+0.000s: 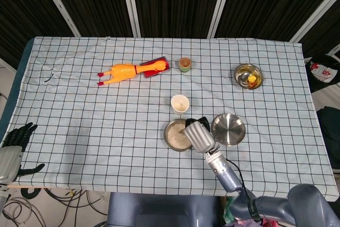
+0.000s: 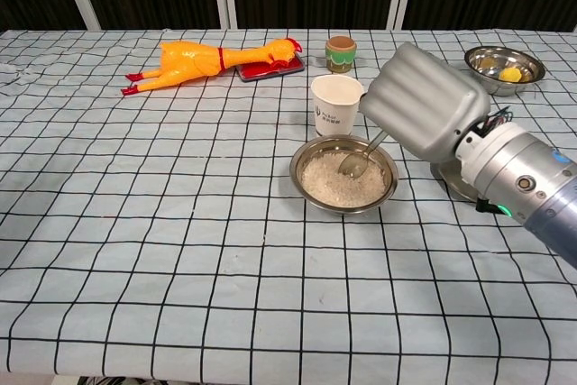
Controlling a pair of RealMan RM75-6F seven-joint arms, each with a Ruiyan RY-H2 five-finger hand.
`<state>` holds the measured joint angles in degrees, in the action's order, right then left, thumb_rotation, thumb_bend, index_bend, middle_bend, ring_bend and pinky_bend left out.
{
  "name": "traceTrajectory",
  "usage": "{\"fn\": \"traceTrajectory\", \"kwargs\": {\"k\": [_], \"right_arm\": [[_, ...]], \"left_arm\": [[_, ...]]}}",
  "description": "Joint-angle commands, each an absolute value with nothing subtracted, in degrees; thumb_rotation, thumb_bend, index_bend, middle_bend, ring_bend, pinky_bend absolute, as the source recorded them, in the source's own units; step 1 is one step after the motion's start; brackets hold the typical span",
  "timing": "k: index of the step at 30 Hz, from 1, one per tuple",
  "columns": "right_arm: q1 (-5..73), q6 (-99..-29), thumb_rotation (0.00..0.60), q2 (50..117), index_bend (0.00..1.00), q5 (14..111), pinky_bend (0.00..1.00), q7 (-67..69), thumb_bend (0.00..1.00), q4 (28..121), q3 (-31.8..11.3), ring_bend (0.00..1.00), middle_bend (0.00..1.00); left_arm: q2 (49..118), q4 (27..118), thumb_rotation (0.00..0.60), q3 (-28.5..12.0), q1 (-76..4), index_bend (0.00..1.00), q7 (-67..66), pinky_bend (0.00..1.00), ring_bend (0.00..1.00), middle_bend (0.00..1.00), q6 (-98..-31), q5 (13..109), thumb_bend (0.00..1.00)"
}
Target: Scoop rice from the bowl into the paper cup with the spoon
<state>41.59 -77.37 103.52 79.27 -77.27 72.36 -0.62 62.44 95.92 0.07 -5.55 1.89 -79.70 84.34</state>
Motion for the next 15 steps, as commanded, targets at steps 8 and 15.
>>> {"fn": "traceTrajectory", "kwargs": {"k": [8,15], "right_arm": [[39.7,-74.1,0.6,103.4,0.64,74.0,1.0,-78.3,0.51,76.8,-2.1,1.0,1.0],[37.8,-73.8,0.6,103.7,0.64,67.8,1.0,-79.6,0.51,80.9,-4.4,1.0,1.0]], "left_arm": [[62.4,95.9,0.6,0.1,-5.6,0.0,1.9,0.0,0.0,0.0,-79.6,84.2,0.03],[62.4,95.9,0.6,0.1,-5.6,0.0,1.9,0.0,0.0,0.0,-79.5,84.2,0.03]]}}
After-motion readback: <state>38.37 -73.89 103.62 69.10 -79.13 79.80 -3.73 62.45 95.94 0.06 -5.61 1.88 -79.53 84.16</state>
